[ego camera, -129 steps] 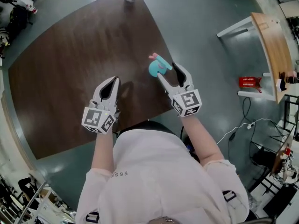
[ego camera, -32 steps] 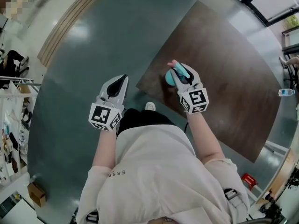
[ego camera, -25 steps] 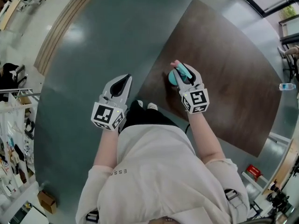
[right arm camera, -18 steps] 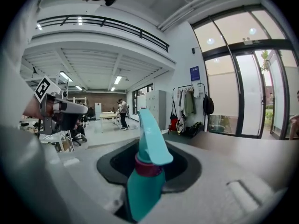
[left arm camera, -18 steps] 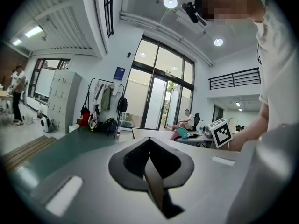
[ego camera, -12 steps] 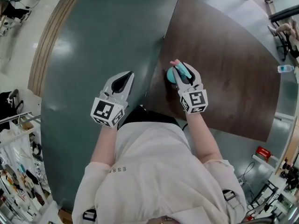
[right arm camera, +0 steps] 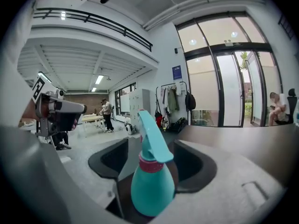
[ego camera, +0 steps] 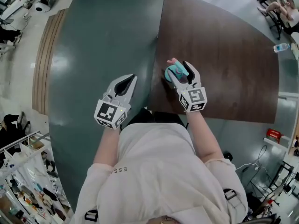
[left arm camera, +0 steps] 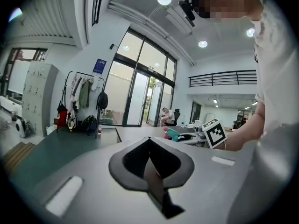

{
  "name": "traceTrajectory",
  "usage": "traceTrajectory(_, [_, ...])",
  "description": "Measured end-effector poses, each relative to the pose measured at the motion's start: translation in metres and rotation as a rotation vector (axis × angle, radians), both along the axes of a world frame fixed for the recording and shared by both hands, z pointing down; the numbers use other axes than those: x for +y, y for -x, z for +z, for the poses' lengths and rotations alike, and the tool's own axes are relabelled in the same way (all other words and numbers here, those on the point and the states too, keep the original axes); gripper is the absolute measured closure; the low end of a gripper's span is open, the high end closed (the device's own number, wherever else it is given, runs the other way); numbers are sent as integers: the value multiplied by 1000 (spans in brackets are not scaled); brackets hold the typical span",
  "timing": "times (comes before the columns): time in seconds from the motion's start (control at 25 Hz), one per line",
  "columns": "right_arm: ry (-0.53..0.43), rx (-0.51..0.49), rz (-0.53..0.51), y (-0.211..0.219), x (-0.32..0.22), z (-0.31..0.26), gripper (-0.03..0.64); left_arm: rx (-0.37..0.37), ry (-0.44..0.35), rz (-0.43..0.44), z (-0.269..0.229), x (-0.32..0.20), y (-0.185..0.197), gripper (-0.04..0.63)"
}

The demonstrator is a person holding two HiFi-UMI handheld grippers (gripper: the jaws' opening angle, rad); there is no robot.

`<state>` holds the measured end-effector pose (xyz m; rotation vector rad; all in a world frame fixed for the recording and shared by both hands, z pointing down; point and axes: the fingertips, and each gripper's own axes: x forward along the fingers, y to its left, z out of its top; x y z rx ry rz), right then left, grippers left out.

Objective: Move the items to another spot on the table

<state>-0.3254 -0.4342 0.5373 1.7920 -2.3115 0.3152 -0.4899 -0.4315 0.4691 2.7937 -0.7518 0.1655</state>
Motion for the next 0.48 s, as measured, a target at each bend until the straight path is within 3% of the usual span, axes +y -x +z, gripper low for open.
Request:
traceTrajectory(0.2, [5, 11, 97, -23, 28, -21, 338, 31, 14, 87, -14, 9, -24, 578])
traceTrajectory(0.24, [1, 34, 120, -28, 36, -27, 389, 35, 18, 95, -15, 11, -26, 578])
traceTrajectory(0.36, [-55, 86, 174, -47, 62, -47, 623, 38, 9, 133, -17, 20, -40, 578])
traceTrajectory(0.48, [-88, 64, 185, -64, 77, -54, 624, 39, -14, 147, -21, 30, -58, 578])
